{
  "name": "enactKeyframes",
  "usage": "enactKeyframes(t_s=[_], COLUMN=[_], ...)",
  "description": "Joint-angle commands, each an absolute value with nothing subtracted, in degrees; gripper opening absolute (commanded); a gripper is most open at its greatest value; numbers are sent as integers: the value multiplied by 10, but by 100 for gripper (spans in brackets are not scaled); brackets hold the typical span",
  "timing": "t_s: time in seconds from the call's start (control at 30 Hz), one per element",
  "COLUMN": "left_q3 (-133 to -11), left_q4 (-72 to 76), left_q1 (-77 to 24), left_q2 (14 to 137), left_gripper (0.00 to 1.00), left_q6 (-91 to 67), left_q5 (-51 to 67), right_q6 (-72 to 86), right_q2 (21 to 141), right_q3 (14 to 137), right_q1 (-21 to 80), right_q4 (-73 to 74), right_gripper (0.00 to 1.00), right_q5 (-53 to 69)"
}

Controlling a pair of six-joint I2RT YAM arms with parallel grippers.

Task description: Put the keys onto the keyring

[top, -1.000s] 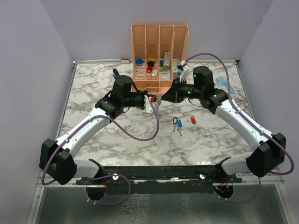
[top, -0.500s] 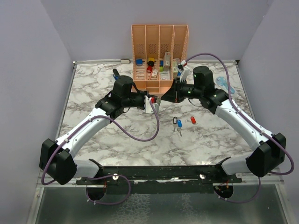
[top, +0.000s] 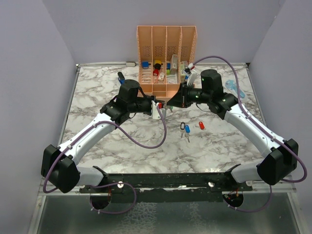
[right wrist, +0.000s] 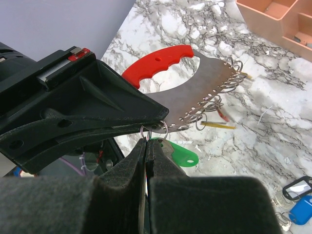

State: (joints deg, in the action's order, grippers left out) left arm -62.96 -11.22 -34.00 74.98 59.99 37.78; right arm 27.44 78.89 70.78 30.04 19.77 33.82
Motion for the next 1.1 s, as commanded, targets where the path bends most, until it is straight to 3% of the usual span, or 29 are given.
enactKeyframes(t_s=[0.0, 1.07], left_q3=[-627, -642], left_q4=[-80, -85], left_q1=[-345, -355], left_q2=[736, 750], left_gripper=[0, 0], left_q6=[611, 562], left_q5=[369, 370], right_q6=[289, 327], right_q2=[782, 777], right_q3=[715, 712], right_q1=[310, 356], right_q4=[208, 197], right_gripper=[1, 1], right_q5=[354, 292])
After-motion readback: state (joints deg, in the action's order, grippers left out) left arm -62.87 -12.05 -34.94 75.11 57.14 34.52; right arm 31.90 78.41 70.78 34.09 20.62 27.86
